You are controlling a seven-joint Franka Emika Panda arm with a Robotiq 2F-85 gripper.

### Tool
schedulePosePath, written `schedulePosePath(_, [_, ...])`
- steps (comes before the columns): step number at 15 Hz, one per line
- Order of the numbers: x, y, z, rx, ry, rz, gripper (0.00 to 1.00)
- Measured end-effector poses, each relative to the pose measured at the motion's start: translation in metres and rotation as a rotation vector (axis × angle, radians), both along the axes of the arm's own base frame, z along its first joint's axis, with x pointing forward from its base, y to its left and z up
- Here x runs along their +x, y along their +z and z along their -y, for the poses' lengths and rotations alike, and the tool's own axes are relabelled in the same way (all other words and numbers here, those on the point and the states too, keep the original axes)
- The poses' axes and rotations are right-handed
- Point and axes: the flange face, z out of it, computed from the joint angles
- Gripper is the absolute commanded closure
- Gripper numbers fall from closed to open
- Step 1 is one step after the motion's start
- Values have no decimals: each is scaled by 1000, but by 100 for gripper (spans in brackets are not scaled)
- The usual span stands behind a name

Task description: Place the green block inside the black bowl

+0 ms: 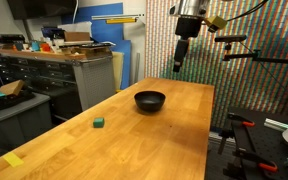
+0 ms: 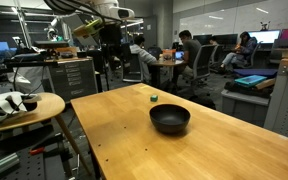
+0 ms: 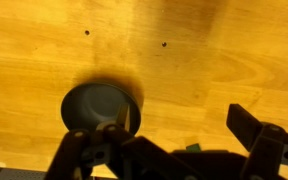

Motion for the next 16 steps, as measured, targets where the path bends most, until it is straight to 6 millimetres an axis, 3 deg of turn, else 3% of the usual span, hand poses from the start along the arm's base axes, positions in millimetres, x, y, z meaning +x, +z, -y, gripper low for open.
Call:
schedulePosePath(7, [83, -9, 7, -1, 113, -18, 0])
schedulePosePath(16, [194, -54, -26, 10, 334, -22, 0])
